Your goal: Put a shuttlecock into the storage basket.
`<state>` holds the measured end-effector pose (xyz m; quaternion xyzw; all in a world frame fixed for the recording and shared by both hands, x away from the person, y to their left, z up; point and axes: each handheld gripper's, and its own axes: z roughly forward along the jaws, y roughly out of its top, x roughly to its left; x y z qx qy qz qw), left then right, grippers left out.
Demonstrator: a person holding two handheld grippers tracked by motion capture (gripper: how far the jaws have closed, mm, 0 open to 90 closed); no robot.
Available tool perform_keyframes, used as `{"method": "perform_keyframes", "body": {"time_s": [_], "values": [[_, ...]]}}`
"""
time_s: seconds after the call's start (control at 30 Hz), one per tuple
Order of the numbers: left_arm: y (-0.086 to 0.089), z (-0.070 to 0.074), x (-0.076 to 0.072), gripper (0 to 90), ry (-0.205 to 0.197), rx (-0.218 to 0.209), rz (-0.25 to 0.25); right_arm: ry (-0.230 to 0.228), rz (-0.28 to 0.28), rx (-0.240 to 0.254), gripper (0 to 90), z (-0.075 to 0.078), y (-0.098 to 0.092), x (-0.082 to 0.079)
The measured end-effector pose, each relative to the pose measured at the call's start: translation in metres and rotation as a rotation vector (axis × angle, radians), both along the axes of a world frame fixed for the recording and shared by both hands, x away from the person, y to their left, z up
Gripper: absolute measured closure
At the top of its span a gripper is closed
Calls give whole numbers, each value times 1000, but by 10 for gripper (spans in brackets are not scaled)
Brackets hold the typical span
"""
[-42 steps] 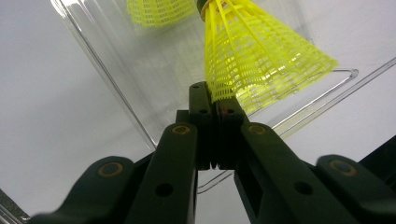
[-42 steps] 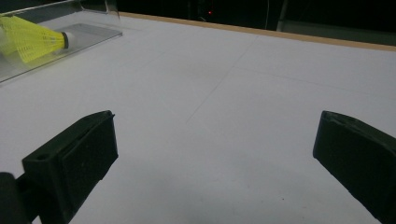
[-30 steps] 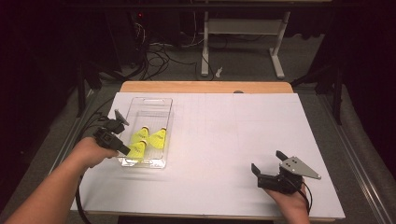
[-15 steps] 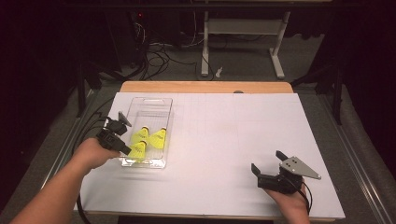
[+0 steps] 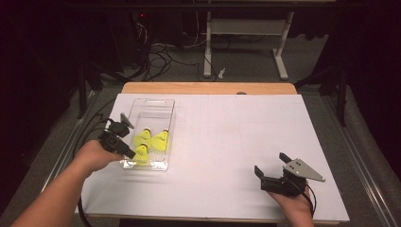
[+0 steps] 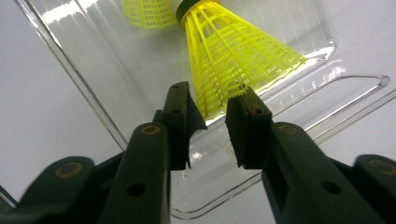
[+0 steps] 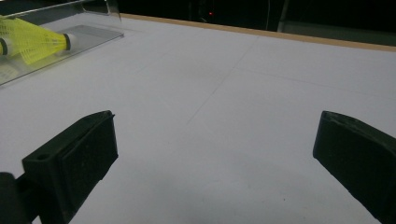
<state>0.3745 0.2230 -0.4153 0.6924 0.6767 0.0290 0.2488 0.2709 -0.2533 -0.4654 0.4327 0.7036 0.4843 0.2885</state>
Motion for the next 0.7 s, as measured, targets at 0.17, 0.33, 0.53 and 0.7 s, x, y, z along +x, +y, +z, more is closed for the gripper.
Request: {"method": "perform_keyframes", "body": {"time_s": [0.17, 0.33, 0.53, 0.7], "values": [[0, 2, -1, 644, 7, -3, -7, -3, 0, 0, 3, 0, 0, 0], [0, 5, -2, 616, 16, -3, -3, -4, 0, -1, 4, 1, 0, 0], [1, 12, -3, 598, 16, -13, 11, -4, 2, -3, 3, 0, 1, 0], [2, 18, -4, 592, 10, -9, 12, -4, 3, -3, 4, 1, 1, 0]]}}
